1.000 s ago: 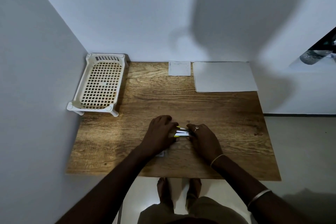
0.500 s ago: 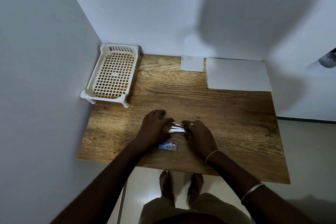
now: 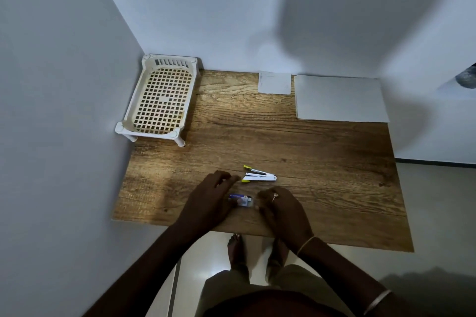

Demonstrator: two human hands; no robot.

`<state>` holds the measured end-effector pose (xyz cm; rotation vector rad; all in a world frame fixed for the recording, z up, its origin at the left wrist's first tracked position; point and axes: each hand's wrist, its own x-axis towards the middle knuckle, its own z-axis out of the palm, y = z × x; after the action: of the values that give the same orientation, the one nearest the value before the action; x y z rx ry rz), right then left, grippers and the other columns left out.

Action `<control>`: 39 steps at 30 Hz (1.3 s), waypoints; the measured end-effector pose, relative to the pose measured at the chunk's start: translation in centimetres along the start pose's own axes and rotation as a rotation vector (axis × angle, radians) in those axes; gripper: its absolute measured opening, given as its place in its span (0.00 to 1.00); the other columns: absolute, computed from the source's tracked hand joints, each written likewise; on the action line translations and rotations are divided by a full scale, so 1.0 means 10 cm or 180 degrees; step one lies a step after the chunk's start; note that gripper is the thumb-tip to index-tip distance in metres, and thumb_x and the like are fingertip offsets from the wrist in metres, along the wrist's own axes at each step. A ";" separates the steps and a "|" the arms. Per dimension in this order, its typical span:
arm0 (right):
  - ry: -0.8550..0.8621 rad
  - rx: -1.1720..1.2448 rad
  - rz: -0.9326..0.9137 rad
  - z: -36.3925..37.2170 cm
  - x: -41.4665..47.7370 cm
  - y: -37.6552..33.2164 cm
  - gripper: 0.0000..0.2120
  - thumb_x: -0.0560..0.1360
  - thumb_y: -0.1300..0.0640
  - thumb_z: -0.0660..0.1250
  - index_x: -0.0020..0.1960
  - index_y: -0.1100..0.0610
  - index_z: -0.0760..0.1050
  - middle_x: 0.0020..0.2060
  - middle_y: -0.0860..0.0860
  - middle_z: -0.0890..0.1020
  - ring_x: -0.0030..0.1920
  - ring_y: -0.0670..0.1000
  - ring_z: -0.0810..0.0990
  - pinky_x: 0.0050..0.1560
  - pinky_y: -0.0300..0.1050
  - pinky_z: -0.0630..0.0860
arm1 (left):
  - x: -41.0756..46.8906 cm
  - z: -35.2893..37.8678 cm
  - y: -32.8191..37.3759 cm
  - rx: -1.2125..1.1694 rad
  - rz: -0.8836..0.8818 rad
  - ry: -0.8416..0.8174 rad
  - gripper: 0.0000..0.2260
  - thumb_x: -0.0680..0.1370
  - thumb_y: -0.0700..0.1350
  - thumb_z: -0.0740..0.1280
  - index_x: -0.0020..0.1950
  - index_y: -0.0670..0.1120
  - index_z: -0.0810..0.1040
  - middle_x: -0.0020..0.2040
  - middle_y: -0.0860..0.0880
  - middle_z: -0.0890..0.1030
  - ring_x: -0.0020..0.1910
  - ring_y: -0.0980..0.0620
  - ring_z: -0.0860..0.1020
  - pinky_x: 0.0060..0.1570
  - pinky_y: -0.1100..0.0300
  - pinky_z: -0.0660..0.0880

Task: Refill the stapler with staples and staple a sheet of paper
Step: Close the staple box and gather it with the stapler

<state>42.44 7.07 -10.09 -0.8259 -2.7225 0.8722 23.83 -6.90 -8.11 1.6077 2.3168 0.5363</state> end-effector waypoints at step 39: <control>0.0055 0.0253 0.0702 0.27 -0.01 -0.22 0.05 0.76 0.56 0.69 0.49 0.51 0.83 0.45 0.49 0.82 0.47 0.50 0.80 0.44 0.42 0.73 | 0.13 0.23 0.12 0.0101 0.0274 -0.0634 0.18 0.75 0.49 0.73 0.65 0.50 0.80 0.57 0.47 0.78 0.55 0.45 0.76 0.46 0.51 0.74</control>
<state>40.64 4.16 -11.02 -1.1268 -2.5975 1.0025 25.31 -5.02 -9.63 1.6979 2.1294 0.3416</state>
